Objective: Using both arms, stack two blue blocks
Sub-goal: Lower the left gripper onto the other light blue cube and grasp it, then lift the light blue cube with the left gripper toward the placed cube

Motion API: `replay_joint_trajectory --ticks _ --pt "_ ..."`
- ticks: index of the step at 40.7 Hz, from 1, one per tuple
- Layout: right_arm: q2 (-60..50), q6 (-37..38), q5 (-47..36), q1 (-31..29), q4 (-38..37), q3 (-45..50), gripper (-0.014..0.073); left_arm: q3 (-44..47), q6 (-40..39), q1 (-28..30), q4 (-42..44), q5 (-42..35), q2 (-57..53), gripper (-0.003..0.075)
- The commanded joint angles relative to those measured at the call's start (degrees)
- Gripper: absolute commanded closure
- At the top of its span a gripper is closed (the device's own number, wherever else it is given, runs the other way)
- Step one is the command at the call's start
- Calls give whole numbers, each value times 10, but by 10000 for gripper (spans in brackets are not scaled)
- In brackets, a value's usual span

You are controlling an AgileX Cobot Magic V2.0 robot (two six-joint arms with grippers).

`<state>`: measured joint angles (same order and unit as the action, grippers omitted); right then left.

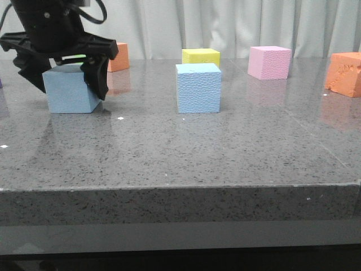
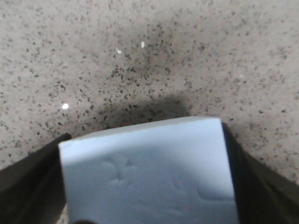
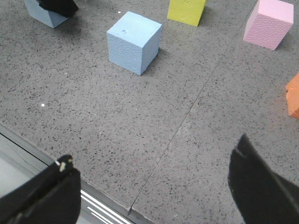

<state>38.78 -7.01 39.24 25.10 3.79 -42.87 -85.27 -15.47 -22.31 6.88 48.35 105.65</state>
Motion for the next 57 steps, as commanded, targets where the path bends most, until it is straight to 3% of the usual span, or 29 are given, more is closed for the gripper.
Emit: replay_joint_trajectory --ticks 1,6,16,24,29,38,50,57 --pt "0 -8 -37 -3 -4 -14 -50 -18 -8 0 0 -20 -26 154" --pt "0 -8 -37 -3 -4 -14 -50 -18 -8 0 0 -20 -26 192" --pt "0 -8 -37 -3 -4 -14 -50 -18 -8 0 0 -15 -26 374" --pt "0 -8 -37 -3 -4 -14 -50 -59 -6 0 0 26 -26 398" --pt "0 -8 -37 -3 -4 -14 -50 -107 35 -2 -1 53 -26 398" --pt "0 -8 -37 -3 -4 -14 -50 -205 239 -30 -69 58 -26 398" --pt "0 -8 -37 -3 -4 -14 -50 -253 678 -112 -191 47 -23 398" --pt "0 -8 -37 -3 -4 -14 -50 -253 744 -150 -192 43 -10 398"
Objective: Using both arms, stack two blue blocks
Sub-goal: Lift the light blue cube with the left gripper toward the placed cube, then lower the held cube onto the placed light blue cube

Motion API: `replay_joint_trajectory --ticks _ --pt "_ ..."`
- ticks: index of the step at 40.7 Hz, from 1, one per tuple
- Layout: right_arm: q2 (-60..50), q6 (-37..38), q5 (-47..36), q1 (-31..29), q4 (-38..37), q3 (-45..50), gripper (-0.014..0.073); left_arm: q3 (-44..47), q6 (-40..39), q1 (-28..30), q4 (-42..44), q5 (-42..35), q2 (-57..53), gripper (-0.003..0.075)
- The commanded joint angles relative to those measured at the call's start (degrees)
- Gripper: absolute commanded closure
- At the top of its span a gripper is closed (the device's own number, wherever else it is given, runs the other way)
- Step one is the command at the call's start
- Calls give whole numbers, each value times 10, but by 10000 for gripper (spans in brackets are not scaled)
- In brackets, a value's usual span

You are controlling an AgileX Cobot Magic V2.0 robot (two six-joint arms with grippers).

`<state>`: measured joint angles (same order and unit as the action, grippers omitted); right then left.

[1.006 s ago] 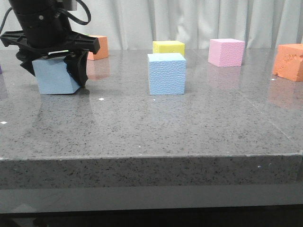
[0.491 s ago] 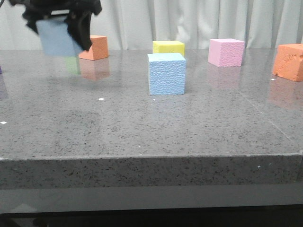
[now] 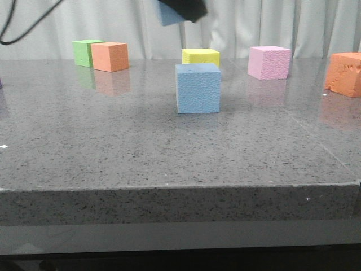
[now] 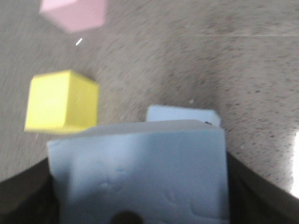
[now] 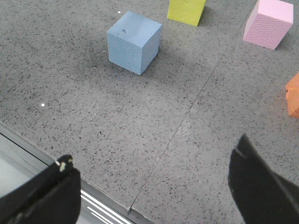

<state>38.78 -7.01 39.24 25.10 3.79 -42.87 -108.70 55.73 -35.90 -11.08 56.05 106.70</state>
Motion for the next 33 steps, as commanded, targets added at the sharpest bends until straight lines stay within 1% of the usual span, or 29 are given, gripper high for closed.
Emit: replay_joint_trajectory --ticks 1,14,24,33 --pt "0 -8 -37 -3 -4 -14 -50 -19 32 -17 -13 -35 -18 398" --pt "0 -8 -37 -3 -4 -14 -50 -18 32 -24 -11 -57 18 398" --pt "0 -8 -37 -3 -4 -14 -50 -18 32 -24 19 -61 20 398" --pt "0 -8 -37 -3 -4 -14 -50 -18 32 -22 13 -60 22 397"
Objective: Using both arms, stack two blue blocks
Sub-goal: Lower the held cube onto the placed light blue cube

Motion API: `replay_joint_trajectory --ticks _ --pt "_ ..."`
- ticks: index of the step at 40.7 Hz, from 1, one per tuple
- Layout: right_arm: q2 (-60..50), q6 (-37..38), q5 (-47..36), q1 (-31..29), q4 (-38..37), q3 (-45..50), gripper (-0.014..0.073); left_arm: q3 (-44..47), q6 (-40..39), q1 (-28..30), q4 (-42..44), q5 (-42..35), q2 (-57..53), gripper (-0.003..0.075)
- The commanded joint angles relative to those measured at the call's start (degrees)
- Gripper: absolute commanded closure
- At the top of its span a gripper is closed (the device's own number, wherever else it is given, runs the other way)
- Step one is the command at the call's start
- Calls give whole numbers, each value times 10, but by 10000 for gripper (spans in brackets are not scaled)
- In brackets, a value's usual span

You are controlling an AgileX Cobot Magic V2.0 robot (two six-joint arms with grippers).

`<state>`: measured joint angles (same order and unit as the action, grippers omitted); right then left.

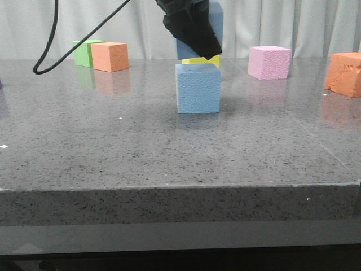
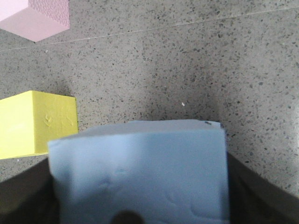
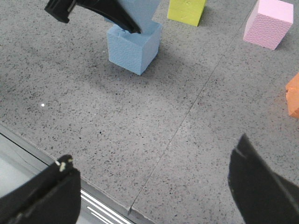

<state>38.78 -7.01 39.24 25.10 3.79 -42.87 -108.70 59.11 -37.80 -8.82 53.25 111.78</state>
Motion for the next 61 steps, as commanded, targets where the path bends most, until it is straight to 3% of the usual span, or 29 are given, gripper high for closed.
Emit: replay_joint_trajectory --ticks 1,10,20,36,61 --pt "0 -8 -37 -3 -4 -14 -50 -18 -2 -3 -10 -32 -27 398" --pt "0 -8 -37 -3 -4 -14 -50 -18 -2 -3 -18 -31 -22 389" --pt "0 -8 -37 -3 -4 -14 -50 -18 -2 -3 -21 -31 -20 227" --pt "0 -8 -37 -3 -4 -14 -50 -18 -2 -3 -19 -34 -20 150" --pt "0 -8 -37 -3 -4 -14 -50 -18 -39 -5 -19 -16 -57 148"
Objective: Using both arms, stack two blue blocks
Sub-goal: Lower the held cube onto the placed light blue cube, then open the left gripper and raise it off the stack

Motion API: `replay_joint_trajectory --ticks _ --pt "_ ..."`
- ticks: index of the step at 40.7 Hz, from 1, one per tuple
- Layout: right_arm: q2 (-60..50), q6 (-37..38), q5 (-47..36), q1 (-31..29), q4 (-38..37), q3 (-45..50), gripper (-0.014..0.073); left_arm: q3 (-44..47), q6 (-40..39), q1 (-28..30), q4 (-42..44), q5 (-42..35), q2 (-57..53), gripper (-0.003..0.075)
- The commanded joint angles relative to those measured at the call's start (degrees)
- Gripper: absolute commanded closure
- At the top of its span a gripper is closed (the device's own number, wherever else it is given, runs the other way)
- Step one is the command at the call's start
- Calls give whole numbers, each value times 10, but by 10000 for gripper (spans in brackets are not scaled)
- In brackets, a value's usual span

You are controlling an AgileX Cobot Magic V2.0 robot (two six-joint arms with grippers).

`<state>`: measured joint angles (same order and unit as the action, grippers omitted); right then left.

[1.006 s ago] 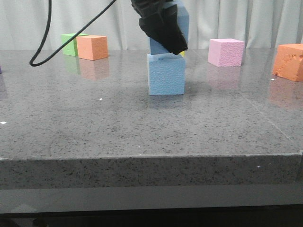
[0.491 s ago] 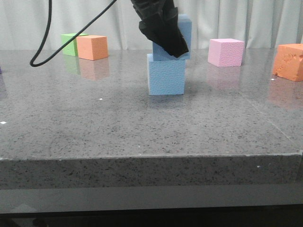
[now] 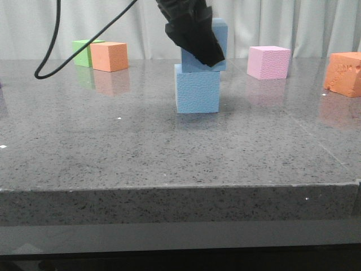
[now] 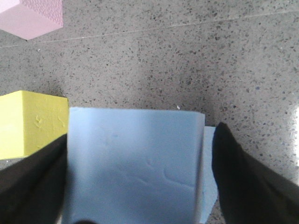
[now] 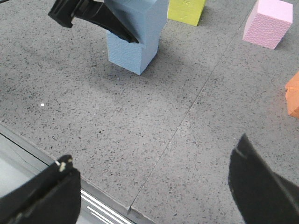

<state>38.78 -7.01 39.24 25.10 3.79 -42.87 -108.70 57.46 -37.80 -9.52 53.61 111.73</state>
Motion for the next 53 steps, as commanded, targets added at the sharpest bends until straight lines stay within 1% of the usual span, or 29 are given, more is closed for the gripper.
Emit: replay_joint_trajectory --ticks 1,6,8,11,15,21,25,28,31,35,42,48,53 --pt "0 -8 -37 -3 -4 -14 -50 -18 -30 -5 -12 -18 -60 148" --pt "0 -8 -37 -3 -4 -14 -50 -18 -71 -4 -7 -15 -90 148" --pt "0 -8 -37 -3 -4 -14 -50 -18 -105 -4 6 -11 -103 153" --pt "0 -8 -37 -3 -4 -14 -50 -18 -176 -4 25 13 -125 153" --pt "0 -8 -37 -3 -4 -14 -50 -18 -255 -4 25 46 -156 154" --pt "0 -8 -37 -3 -4 -14 -50 -18 -351 -4 25 59 -204 154" --pt "0 -8 -37 -3 -4 -14 -50 -18 -386 -4 26 90 -235 154" --pt "0 -8 -37 -3 -4 -14 -50 -17 -420 -4 26 131 -257 154" --pt "0 -8 -37 -3 -4 -14 -50 -17 -438 -4 26 157 -273 154" --pt "0 -8 -37 -3 -4 -14 -50 -7 -457 -4 26 170 -298 154" --pt "0 -8 -37 -3 -4 -14 -50 74 -473 -4 29 150 -353 154" --pt "0 -8 -37 -3 -4 -14 -50 182 -489 -4 45 113 -407 154" --pt "0 -8 -37 -3 -4 -14 -50 269 -535 -4 82 73 -448 154"
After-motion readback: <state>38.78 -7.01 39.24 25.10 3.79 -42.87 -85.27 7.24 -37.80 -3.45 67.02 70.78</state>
